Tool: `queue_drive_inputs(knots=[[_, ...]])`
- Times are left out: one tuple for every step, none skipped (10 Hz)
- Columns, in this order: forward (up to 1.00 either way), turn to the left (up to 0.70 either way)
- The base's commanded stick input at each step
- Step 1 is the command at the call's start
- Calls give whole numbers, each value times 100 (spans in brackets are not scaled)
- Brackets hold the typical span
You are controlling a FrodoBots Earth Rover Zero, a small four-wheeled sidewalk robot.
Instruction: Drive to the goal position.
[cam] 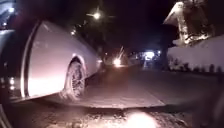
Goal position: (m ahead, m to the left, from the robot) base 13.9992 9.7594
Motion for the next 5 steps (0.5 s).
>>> queue_drive_inputs(knots=[[0, 0], [0, 0], [0, 0], [0, 0], [0, 0]])
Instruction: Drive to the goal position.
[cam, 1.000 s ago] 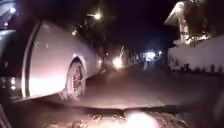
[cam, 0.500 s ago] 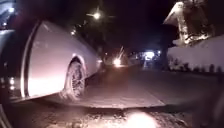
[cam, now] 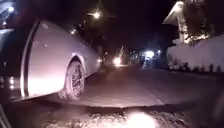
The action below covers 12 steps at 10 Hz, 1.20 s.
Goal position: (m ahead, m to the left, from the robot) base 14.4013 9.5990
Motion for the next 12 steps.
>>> queue_drive_inputs(knots=[[0, 0], [0, 0], [0, -45], [0, -45], [0, -45], [0, -45], [0, -45], [0, -45], [0, 0], [0, 0], [0, 0], [0, 0]])
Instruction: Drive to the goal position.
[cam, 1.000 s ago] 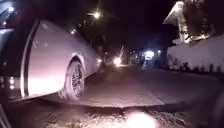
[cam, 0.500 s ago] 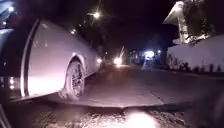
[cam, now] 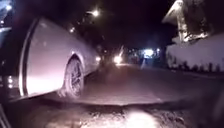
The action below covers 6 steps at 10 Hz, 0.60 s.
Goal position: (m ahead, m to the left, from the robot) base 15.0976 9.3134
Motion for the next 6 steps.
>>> queue_drive_inputs(knots=[[0, 0], [0, 0], [0, 0], [2, 0], [100, 0], [100, 0]])
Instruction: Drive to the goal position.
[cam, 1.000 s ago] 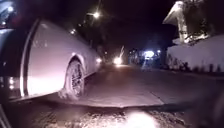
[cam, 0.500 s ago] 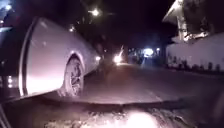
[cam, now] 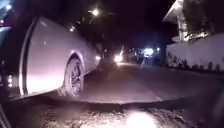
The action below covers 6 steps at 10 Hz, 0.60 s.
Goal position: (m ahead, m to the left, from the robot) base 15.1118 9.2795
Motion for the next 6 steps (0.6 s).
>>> queue_drive_inputs(knots=[[100, 0], [100, -14], [100, -27], [100, -27], [100, -13], [100, 0]])
